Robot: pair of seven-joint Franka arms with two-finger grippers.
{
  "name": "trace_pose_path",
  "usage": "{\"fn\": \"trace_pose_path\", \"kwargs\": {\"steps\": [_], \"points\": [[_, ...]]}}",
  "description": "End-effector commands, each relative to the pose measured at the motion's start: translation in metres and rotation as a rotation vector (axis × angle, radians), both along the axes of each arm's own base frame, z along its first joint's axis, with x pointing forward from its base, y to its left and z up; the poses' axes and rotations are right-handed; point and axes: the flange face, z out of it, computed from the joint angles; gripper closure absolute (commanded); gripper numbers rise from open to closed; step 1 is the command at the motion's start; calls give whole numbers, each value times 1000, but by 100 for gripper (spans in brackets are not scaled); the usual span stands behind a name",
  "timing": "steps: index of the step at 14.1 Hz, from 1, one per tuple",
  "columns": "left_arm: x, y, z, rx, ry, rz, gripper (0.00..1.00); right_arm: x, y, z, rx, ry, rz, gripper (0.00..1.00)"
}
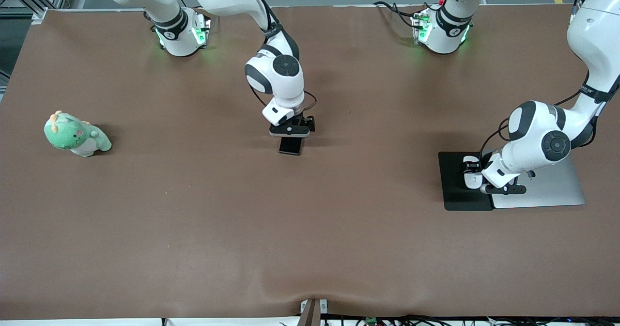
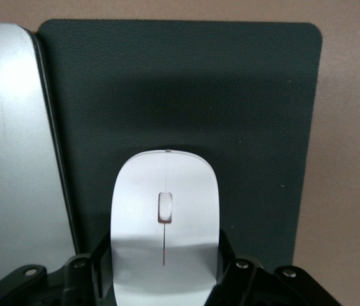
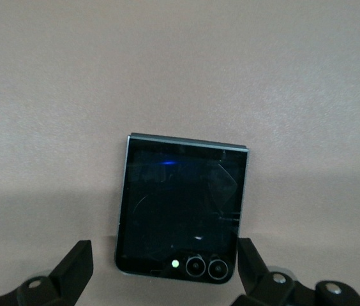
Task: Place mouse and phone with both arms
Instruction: 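Lower the mouse onto the pad while the right gripper grasps the phone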
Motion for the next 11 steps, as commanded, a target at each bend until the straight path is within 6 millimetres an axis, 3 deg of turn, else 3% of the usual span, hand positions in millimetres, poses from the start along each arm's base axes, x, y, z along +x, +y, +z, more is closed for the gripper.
{"fn": "trace_pose_path", "kwargs": {"steps": [1,4,6,8,9,10,11], "points": [[3,5,-8,4,-22,-20,56,-4,2,-9,-10,-25,-3,0],[2,-1,-14,-5,-16,-21,54,-12,6,-26,-21,-23,14,0],[0,6,-21,15,-12,-32,46,-10,5,-26,-16,-26,8,0],[1,7,-21,18,-14,-32,10,-9,4,-24,-18,-26,12,6],[1,7,-19,18,-18,-46,0,-6,3,-23,-20,-25,8,53],[2,7,-16,23,-21,-54,0,-7,3,-23,-22,-23,6,93],[3,2,-10,39,-32,-84,0,-7,3,-22,-22,-22,1,100]]}}
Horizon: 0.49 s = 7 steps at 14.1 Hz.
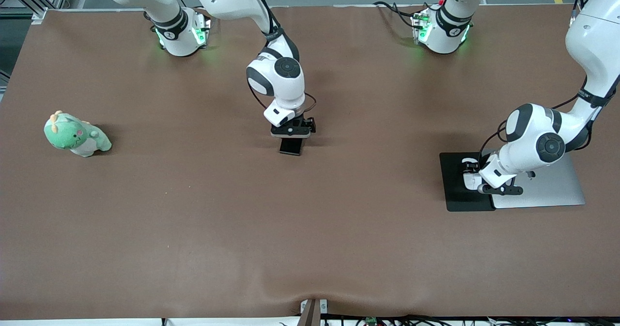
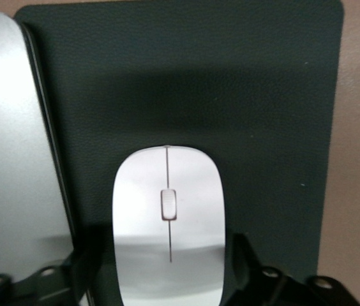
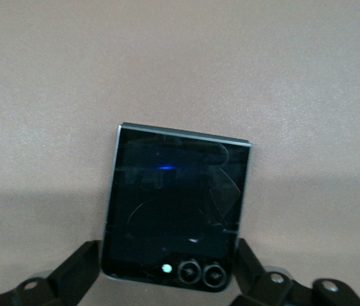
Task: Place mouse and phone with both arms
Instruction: 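Lower the mouse onto the pad while the right gripper grasps the phone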
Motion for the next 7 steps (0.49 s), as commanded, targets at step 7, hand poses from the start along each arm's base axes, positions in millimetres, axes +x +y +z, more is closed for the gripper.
{"fn": "trace_pose_path", "kwargs": {"steps": [7], "points": [[19,-46,95,97,-134,-52,0,35,-28,86,-43,-5,-114,100]]}}
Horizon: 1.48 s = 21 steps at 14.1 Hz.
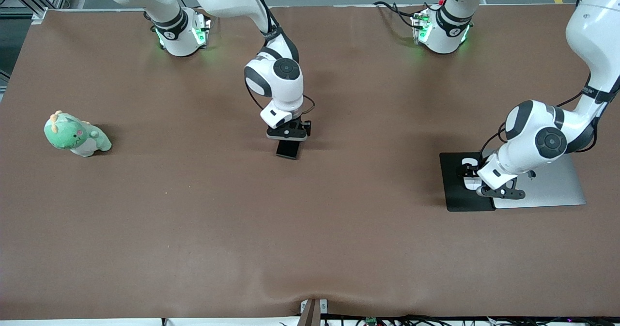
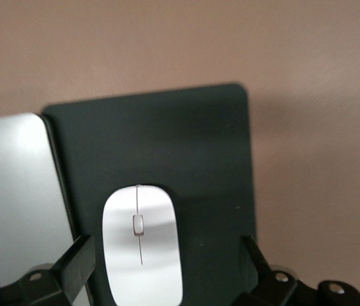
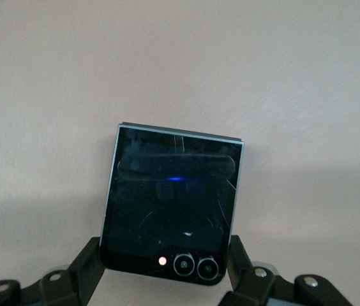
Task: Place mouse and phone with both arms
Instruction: 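Release the mouse while the right gripper carries the phone toward the plush toy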
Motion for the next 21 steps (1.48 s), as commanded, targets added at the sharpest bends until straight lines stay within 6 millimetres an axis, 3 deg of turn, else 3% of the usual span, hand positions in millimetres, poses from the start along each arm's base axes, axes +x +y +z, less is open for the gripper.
{"fn": "trace_pose_path", "kwargs": {"steps": [1,5,10,13,16,18,21], "points": [[-1,-8,37,62,-44,-1,0,16,-24,72,4,-16,-60,100],[-1,-18,68,69,-69,16,0,56,-82,143,9,-24,-46,100],[9,-31,128,61,-82,56,0,102,-199,176,-16,31,3,100],[17,-45,175,49,-42,70,0,120,-294,182,-16,61,47,100],[20,-54,212,43,-26,75,0,121,-395,188,-6,123,90,100],[21,-48,244,55,-16,94,0,114,-460,173,25,172,101,100],[26,-42,298,4,-31,85,0,91,-536,144,84,223,65,100]]}}
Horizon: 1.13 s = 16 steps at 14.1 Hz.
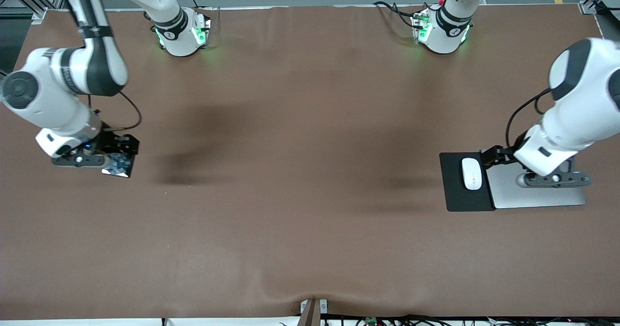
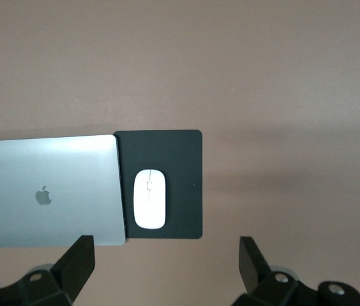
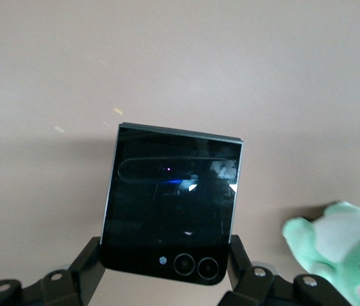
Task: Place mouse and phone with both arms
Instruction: 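Release the mouse while the right gripper carries the phone toward the plush toy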
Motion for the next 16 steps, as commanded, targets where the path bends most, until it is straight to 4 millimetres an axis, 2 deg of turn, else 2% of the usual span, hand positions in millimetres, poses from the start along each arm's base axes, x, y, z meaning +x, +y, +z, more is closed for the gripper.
{"fn": "trace_pose_path", "kwargs": {"steps": [1,3,4,7,10,12,15,16], "points": [[-1,-2,43,-36,-5,-32,0,-28,-33,-20,80,32,-41,100],[-8,-20,53,-12,43,-70,0,-36,-34,-31,90,47,-53,100],[-11,-26,66,18,47,-89,0,-42,-39,-39,88,44,-62,100],[-28,-23,104,-28,19,-88,0,-61,-48,-72,72,3,-50,100],[-50,-8,126,-39,-2,-100,0,-76,-46,-110,52,-13,-63,100],[-61,-4,131,-53,-5,-122,0,-83,-41,-132,30,-18,-45,100],[-86,-6,128,-43,3,-128,0,-87,-48,-148,18,-14,24,99],[-93,-8,127,-42,0,-132,0,-87,-51,-148,18,-27,34,94]]}}
